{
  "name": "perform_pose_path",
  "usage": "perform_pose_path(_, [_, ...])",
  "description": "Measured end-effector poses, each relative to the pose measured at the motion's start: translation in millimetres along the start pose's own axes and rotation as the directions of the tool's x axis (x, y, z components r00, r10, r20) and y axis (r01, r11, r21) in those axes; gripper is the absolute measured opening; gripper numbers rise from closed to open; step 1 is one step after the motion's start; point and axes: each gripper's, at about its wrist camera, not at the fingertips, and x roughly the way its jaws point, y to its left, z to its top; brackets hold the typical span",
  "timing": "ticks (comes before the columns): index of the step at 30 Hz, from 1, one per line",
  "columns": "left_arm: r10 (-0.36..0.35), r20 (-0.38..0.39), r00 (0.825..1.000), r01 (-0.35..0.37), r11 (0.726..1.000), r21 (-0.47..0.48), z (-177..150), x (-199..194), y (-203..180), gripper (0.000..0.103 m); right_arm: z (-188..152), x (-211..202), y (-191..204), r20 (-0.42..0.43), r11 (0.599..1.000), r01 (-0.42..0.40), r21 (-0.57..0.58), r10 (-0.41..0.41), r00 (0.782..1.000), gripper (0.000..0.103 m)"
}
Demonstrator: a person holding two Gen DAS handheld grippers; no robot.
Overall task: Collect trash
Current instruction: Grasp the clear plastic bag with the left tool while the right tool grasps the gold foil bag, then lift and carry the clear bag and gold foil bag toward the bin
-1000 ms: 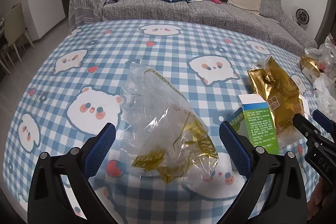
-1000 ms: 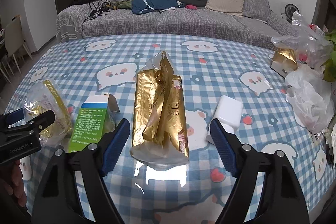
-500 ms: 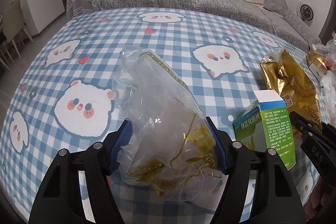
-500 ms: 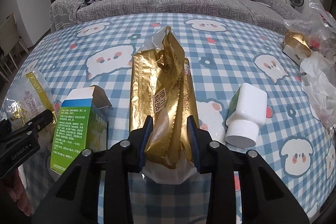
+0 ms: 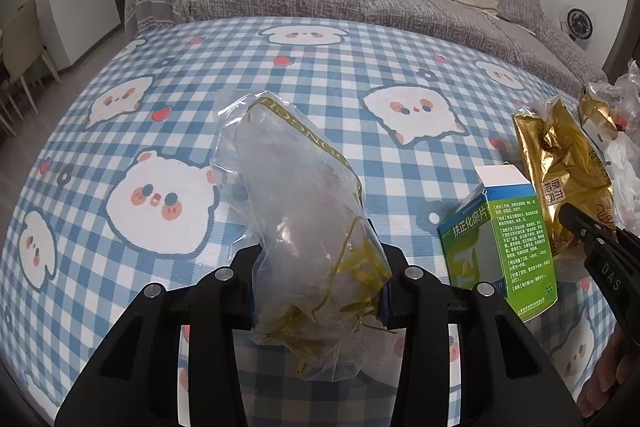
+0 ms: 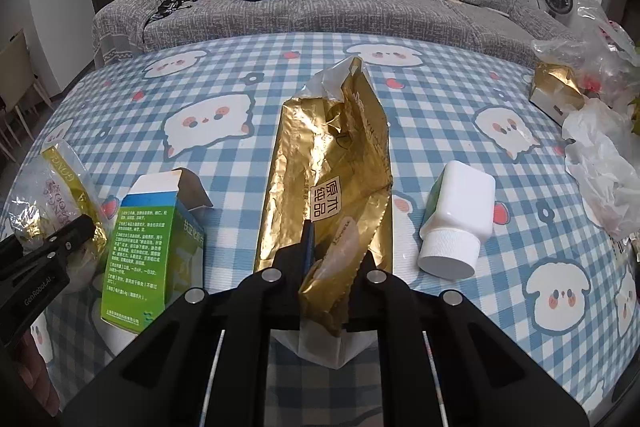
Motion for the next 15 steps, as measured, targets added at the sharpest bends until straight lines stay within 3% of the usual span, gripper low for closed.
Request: perform_pose_path(15, [0.006,0.02,1.0,-0.006,1.0,-0.003,-16,-27,4,0.04,-18,-37,7,0.042,1.0,-0.007,-0.019,0.008,0.999,0.009])
